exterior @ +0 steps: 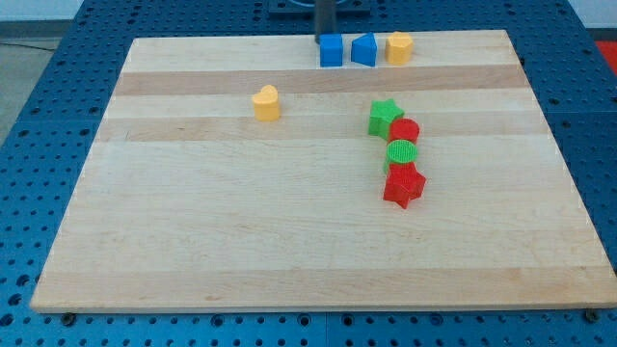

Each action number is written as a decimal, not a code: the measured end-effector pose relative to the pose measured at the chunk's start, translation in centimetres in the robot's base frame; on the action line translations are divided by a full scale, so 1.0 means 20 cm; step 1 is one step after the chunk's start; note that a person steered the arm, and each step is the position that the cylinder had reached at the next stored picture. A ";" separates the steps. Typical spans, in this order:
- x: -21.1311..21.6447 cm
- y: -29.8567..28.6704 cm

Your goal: Move the blue cube into the blue triangle

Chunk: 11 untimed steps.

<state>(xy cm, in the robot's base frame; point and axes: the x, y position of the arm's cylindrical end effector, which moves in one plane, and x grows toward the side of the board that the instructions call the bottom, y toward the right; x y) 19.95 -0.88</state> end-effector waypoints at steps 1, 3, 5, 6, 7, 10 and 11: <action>0.00 -0.12; 0.13 -0.13; 0.10 0.03; 0.10 -0.02; 0.17 -0.07; 0.21 0.04; 0.21 0.06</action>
